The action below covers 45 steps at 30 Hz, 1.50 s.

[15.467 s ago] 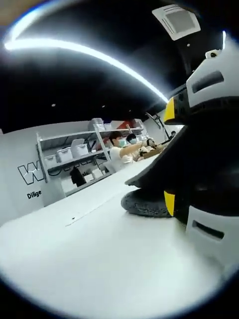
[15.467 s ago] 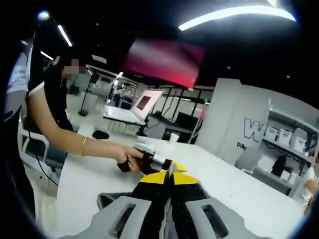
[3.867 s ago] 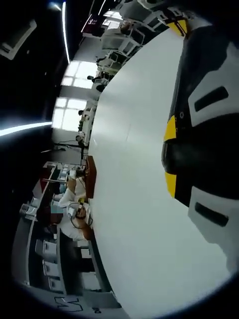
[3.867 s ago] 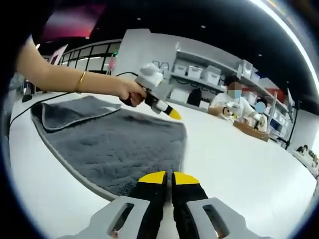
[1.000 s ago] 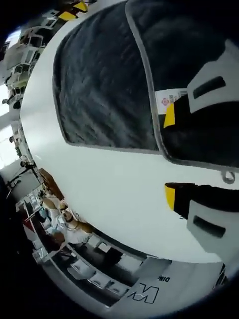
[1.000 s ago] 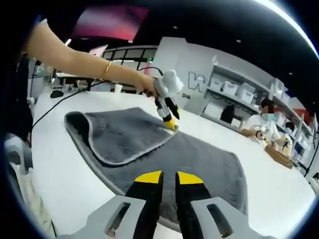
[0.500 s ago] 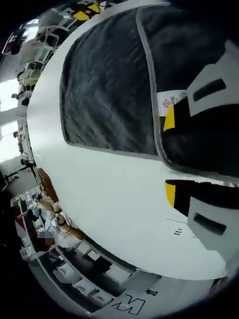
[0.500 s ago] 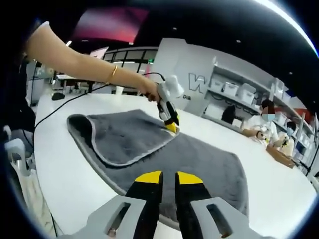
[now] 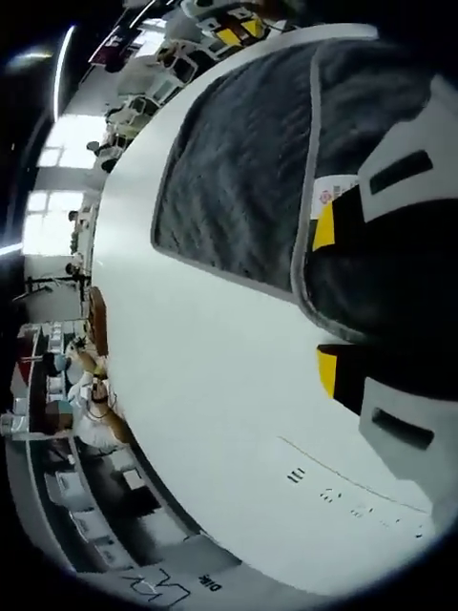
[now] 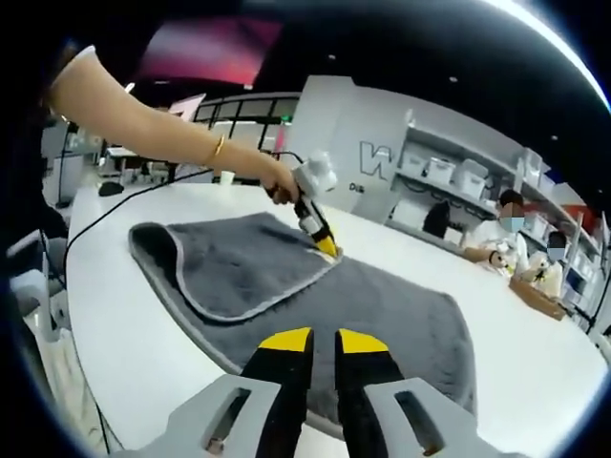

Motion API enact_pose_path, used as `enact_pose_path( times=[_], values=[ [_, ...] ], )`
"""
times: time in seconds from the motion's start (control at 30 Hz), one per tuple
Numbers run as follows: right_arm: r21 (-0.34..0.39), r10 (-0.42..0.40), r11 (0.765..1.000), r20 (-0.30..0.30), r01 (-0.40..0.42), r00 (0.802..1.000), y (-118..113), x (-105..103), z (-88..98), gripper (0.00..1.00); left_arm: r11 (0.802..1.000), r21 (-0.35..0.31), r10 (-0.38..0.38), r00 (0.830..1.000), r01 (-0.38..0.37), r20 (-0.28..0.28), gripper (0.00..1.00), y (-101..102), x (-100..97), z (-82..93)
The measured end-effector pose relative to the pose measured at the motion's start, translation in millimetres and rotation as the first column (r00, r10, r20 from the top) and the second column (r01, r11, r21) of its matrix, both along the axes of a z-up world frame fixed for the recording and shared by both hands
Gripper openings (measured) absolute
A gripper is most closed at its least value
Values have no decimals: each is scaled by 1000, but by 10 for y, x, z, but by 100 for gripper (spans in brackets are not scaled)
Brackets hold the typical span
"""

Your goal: Open the folded towel by lifting each exposed corner and separating the folded layers until the towel lies flat within the target outline without major curled edges

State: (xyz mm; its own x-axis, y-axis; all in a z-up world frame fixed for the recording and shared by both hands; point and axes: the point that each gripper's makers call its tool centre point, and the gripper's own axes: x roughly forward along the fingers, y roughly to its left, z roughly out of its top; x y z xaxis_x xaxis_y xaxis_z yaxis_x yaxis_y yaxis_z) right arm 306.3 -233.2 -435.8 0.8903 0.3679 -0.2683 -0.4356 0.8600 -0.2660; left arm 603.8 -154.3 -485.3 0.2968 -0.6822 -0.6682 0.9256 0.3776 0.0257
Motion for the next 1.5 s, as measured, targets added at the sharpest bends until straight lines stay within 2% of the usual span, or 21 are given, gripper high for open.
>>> enact_pose_path(
  times=[0.2, 0.33, 0.6, 0.7, 0.8, 0.9, 0.93, 1.0, 1.03, 1.1, 1.23, 1.3, 1.33, 1.43, 1.5],
  values=[
    [15, 18, 1000, -10, -18, 1000, 89, 20, -35, 3, 999, -21, 25, 999, -25, 27, 33, -2, -57, 18],
    [14, 35, 999, -17, -34, 999, 147, 19, -49, 3, 1000, -10, 20, 995, -19, 95, 29, -20, -130, 47],
    [36, 27, 999, -16, -26, 1000, 124, -12, -22, 3, 998, -45, 49, 994, -45, 95, 19, 6, -204, 61],
    [57, 35, 998, -18, -33, 999, 151, -25, -16, 4, 994, -73, 90, 992, -83, 93, 8, 45, -206, 83],
    [53, 42, 998, -22, -41, 999, 183, -33, -24, 4, 988, -114, 116, 991, -109, 60, 7, 77, -243, 77],
    [61, 50, 997, -22, -49, 998, 215, -39, -15, 3, 985, -124, 125, 990, -117, 60, 5, 92, -260, 85],
    [60, 50, 997, -21, -49, 999, 220, -41, -10, 3, 984, -129, 131, 989, -121, 71, 5, 94, -288, 110],
    [60, 50, 997, -18, -49, 999, 226, -45, 2, 3, 987, -128, 116, 985, -100, 128, 3, 97, -267, 154],
    [61, 51, 997, -18, -50, 999, 231, -48, 10, 3, 979, -138, 170, 974, -150, 150, 3, 145, -234, 189],
    [58, 49, 997, -18, -48, 999, 232, -45, 10, 4, 975, -178, 157, 976, -130, 150, 3, 101, -298, 257],
    [61, 62, 996, -22, -60, 998, 276, -46, 1, 4, 971, -196, 167, 974, -135, 156, 3, 145, -375, 339],
    [80, 75, 994, -12, -74, 997, 320, -43, 18, 4, 968, -210, 171, 972, -136, 163, 3, 180, -310, 395],
    [120, 92, 989, -6, -90, 996, 377, -46, 36, 5, 962, -233, 185, 969, -144, 163, 3, 203, -300, 449],
    [121, 100, 988, -24, -96, 995, 410, -39, -11, 6, 956, -253, 196, 966, -150, 169, 3, 236, -314, 501],
    [152, 105, 983, -40, -98, 994, 459, -1, -61, 8, 948, -278, 206, 963, -153, 174, 3, 263, -338, 557]
  ],
)
